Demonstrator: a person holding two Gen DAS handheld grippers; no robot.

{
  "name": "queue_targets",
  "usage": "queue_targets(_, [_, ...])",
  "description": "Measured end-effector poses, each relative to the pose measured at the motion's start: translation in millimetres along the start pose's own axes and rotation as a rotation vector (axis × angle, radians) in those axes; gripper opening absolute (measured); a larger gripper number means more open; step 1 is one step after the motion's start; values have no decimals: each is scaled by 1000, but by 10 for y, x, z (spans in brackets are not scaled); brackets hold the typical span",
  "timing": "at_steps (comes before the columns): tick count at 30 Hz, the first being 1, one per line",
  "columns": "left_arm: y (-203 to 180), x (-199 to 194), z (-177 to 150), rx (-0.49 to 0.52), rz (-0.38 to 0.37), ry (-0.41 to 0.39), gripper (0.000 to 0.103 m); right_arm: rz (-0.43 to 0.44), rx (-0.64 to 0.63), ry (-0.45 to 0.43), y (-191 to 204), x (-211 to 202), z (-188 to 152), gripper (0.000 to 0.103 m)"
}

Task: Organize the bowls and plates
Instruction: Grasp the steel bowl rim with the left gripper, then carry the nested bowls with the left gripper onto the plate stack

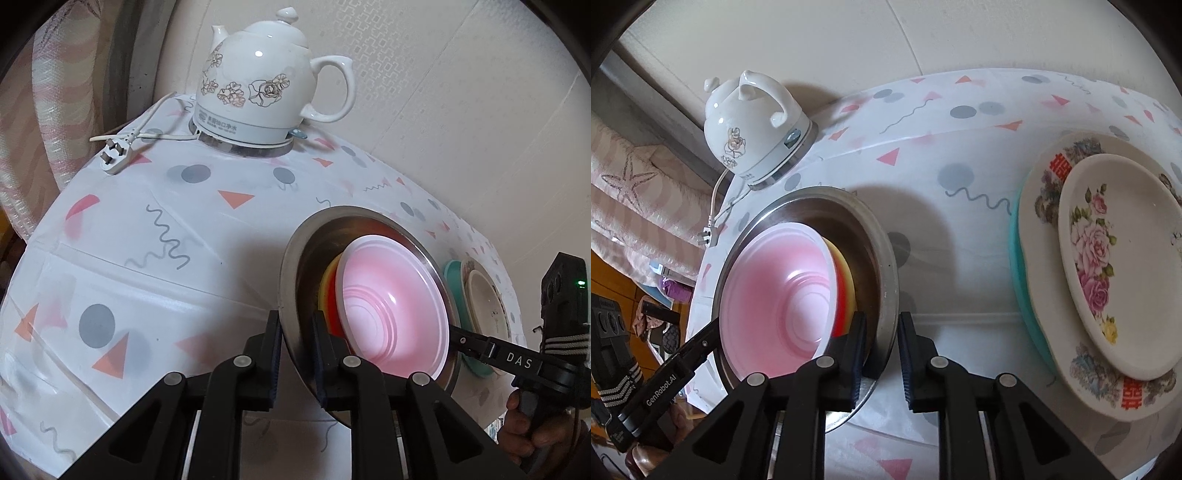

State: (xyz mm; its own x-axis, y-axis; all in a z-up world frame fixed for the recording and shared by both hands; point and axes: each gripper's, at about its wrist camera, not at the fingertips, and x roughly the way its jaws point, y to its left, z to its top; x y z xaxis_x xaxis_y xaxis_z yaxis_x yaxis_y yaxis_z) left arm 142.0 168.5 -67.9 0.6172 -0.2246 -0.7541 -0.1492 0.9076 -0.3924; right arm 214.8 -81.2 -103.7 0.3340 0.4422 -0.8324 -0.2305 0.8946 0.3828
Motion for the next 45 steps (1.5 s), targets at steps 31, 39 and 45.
queue_targets(31, [-150,-248,-131,31,-9,-38,15,-25,-50,-42,67,-257,-210,15])
queue_targets(39, [-346,-253,-84,47,-14,-45,15,-9,-59,-66,-40,-380,-150,15])
queue_targets(45, [-673,-227,-7,91,-60,-40,15,-8,-29,-114,-280,-630,-113,15])
